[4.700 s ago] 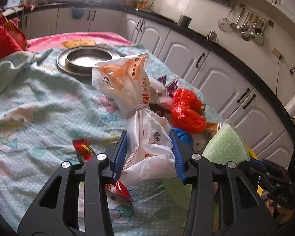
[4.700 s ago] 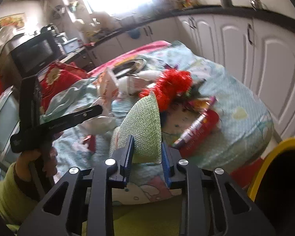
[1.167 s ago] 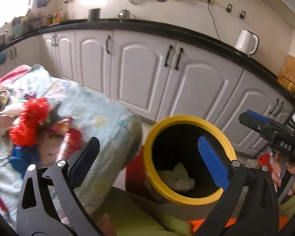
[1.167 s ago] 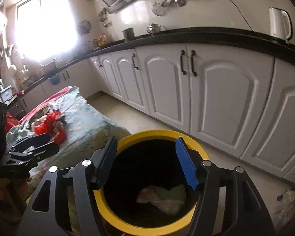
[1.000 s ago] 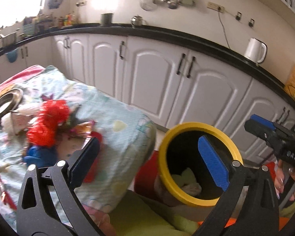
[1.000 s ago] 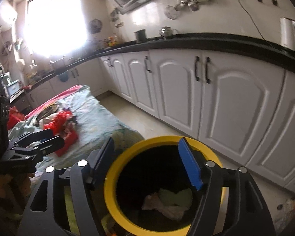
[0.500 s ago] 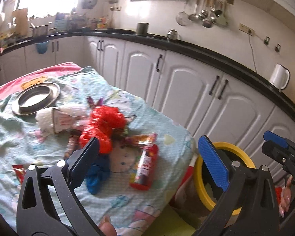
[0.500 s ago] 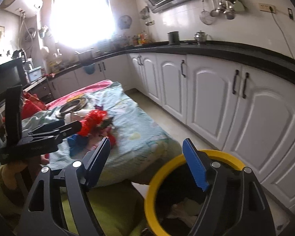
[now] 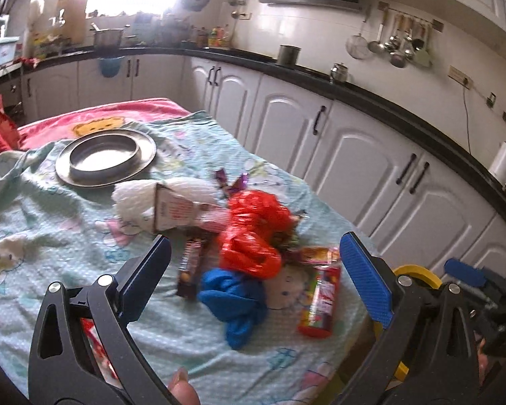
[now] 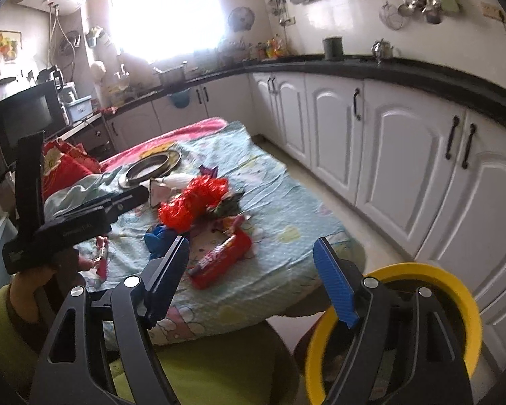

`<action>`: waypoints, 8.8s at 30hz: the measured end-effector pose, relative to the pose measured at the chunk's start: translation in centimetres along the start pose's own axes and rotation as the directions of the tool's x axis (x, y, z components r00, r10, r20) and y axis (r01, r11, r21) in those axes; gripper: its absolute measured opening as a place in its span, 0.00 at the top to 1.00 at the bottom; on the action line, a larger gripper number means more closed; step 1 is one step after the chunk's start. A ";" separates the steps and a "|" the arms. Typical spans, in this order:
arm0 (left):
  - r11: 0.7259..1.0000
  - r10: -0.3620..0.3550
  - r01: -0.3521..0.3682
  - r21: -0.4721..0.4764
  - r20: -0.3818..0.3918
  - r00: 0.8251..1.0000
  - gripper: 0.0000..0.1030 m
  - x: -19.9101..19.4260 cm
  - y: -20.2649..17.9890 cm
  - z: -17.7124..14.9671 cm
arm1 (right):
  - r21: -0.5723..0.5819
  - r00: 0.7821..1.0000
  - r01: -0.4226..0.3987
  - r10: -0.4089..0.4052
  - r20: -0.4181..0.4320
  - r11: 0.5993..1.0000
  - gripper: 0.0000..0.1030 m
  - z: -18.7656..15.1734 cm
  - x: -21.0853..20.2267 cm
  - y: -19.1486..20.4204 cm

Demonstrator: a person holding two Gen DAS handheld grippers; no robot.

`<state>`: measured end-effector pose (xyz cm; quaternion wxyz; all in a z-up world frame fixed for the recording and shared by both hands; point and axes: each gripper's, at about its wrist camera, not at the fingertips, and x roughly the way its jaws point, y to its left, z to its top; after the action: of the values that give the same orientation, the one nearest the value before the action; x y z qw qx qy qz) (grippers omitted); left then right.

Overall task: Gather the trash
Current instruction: 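Move both tools back toward the remaining trash on the bed, then grasp the red plastic bag with the left tool while the right tool grasps the red snack tube, then carry the red bag and red snack tube over the trash bin, then open both tools to drop the red bag and tube into the bin, then move both tools back toward the remaining trash on the bed, then grasp the brown snack box with the left tool while the right tool grasps the blue glove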

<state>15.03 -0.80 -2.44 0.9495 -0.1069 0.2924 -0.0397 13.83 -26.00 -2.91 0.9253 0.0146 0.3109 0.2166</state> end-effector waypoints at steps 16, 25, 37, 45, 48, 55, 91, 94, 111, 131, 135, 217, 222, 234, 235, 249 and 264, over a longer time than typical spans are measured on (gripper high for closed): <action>0.993 -0.102 0.093 -0.070 -0.137 0.985 0.18 4.9 2.5 0.4 | 0.037 0.983 -0.031 0.038 -0.179 0.999 0.29 -0.9 9.7 2.4; 0.992 -0.117 0.104 -0.076 -0.204 0.972 0.32 7.6 2.3 -0.2 | 0.112 0.964 -0.049 0.077 -0.253 0.992 0.33 -1.5 13.1 2.2; 0.991 -0.126 0.112 -0.071 -0.225 0.966 0.91 7.9 2.0 -1.0 | 0.139 0.955 -0.054 0.092 -0.283 0.989 0.57 -2.2 13.3 1.5; 0.993 -0.114 0.110 -0.036 -0.155 0.981 0.96 5.4 1.6 -0.4 | 0.189 0.957 -0.040 0.092 -0.274 0.981 0.68 -2.1 11.5 -0.3; 0.994 -0.107 0.104 -0.032 -0.110 0.988 0.96 4.0 1.6 0.0 | 0.230 0.962 -0.028 0.089 -0.259 0.973 0.70 -1.9 10.7 -1.5; 0.991 -0.131 0.131 -0.005 -0.072 0.989 0.96 1.6 0.4 0.8 | 0.268 0.978 0.017 0.040 -0.203 0.963 0.72 -1.0 8.9 -3.4; 0.934 -0.272 0.293 0.203 -0.123 0.954 0.96 0.2 -10.3 -1.0 | 0.253 0.990 0.046 -0.078 0.120 0.966 0.73 0.1 -5.0 -8.8; 0.926 -0.281 0.306 0.220 -0.137 0.950 0.96 0.4 -11.3 -1.4 | 0.259 0.988 0.062 -0.096 0.121 0.964 0.73 -0.3 -5.5 -9.3; 0.877 -0.303 0.369 0.307 -0.243 0.921 0.96 2.2 -16.7 -4.8 | 0.323 0.977 0.167 -0.201 0.075 0.932 0.73 -4.2 -7.6 -14.3; 0.805 -0.277 0.447 0.391 -0.418 0.865 0.96 5.0 -22.2 -10.9 | 0.360 0.970 0.235 -0.241 -0.028 0.903 0.73 -8.7 -7.7 -18.1; 0.796 -0.271 0.459 0.394 -0.447 0.853 0.96 5.6 -22.7 -11.7 | 0.371 0.969 0.243 -0.240 -0.056 0.896 0.73 -9.6 -7.4 -18.9; 0.999 -0.037 0.037 -0.012 0.016 0.999 0.11 -0.5 -0.8 -0.4 | 0.012 1.000 0.015 -0.015 -0.013 1.000 0.24 -0.7 -1.4 -0.6; 0.998 0.000 0.001 -0.059 0.031 1.000 0.11 -0.6 1.8 -0.1 | -0.027 0.999 -0.022 0.021 -0.037 0.999 0.24 -0.4 0.2 1.5; 0.986 0.067 -0.062 -0.156 0.027 0.997 0.11 -0.1 7.1 0.4 | -0.132 0.989 -0.111 0.097 -0.113 0.985 0.24 -0.6 5.0 7.0; 0.985 0.069 -0.064 -0.160 0.023 0.997 0.11 0.0 7.5 0.5 | -0.134 0.988 -0.117 0.101 -0.119 0.984 0.24 -0.6 5.4 7.2; 0.989 0.016 -0.031 -0.142 -0.105 0.994 0.12 5.9 9.8 2.4 | -0.151 0.968 -0.172 0.139 -0.209 0.973 0.24 -1.0 11.7 9.2; 0.958 -0.146 0.080 -0.275 -0.228 0.963 0.29 11.6 12.0 2.1 | -0.152 0.950 -0.199 0.152 -0.272 0.968 0.34 -1.3 16.1 9.9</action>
<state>25.89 9.66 -9.81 0.8795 -0.2429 0.4036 -0.0681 20.68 -10.57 -11.56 0.8515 -0.0683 0.4058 0.3251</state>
